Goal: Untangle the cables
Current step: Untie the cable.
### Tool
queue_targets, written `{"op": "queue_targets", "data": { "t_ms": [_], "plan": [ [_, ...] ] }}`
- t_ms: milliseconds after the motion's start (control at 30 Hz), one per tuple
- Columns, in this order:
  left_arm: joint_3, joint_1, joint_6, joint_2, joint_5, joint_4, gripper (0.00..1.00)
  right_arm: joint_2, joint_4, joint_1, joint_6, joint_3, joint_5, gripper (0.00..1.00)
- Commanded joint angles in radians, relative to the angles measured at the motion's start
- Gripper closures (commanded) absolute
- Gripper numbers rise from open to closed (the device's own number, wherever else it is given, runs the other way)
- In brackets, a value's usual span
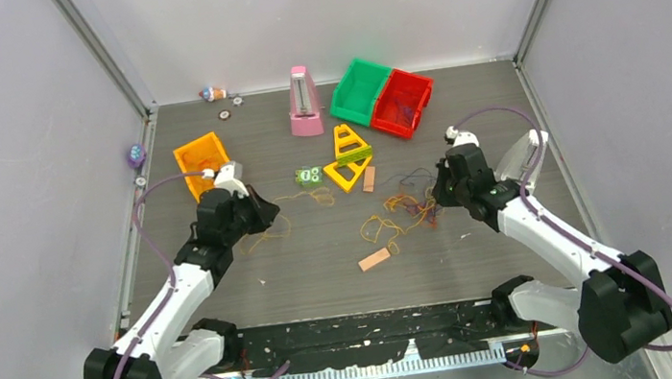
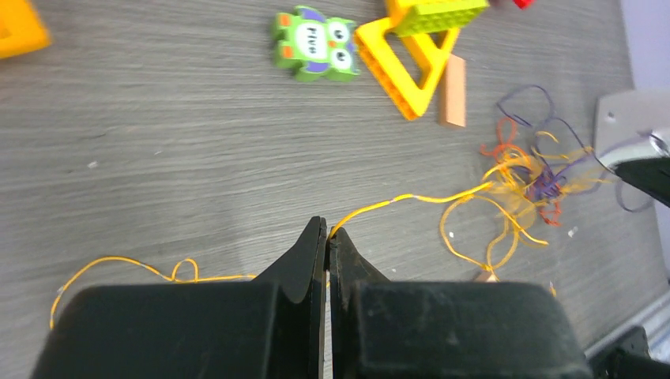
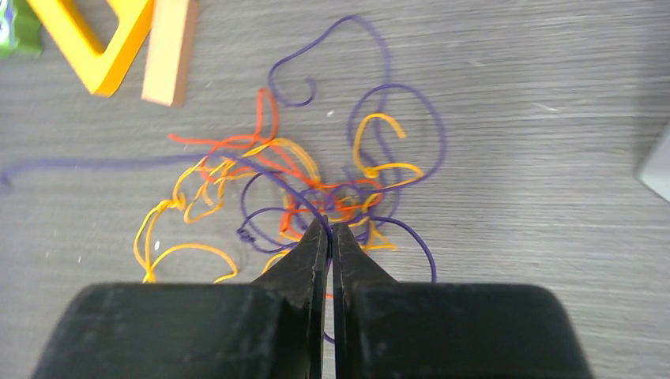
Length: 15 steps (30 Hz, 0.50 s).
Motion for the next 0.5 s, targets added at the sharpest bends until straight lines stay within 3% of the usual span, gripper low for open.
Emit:
{"op": "queue_targets", "data": {
  "t_ms": [0,167,267,333,367,400,433,467],
  "plan": [
    [-0.011,0.047,-0.063,-0.038,-0.088,-0.080,1.00,-0.082,0.028,-0.016,0.084,-0.024,0.203,0.95],
    [0.006,0.055,-0.071,-0.045,-0.130,-0.138,1.00,-0.089,0.020,-0.019,0.081,-0.024,0.205,0.95],
    [0.012,0.055,-0.060,-0.039,-0.092,-0.125,1.00,-0.084,0.046,-0.019,0.028,-0.024,0.100,0.94],
    [0.020,0.055,-0.050,-0.035,-0.059,-0.127,1.00,-0.087,0.071,-0.019,-0.010,-0.027,-0.008,0.79],
    [0.027,0.055,-0.044,-0.035,-0.052,-0.136,1.00,-0.090,0.086,-0.019,-0.021,-0.030,-0.085,0.62],
    [0.033,0.055,-0.043,-0.035,-0.056,-0.149,1.00,-0.100,0.107,-0.019,-0.031,-0.038,-0.108,0.54],
    [0.037,0.055,-0.042,-0.037,-0.064,-0.161,1.00,-0.105,0.120,-0.019,-0.035,-0.040,-0.142,0.36],
    [0.045,0.055,-0.041,-0.039,-0.071,-0.175,1.00,-0.112,0.131,-0.016,-0.047,-0.039,-0.162,0.29]
  ]
}}
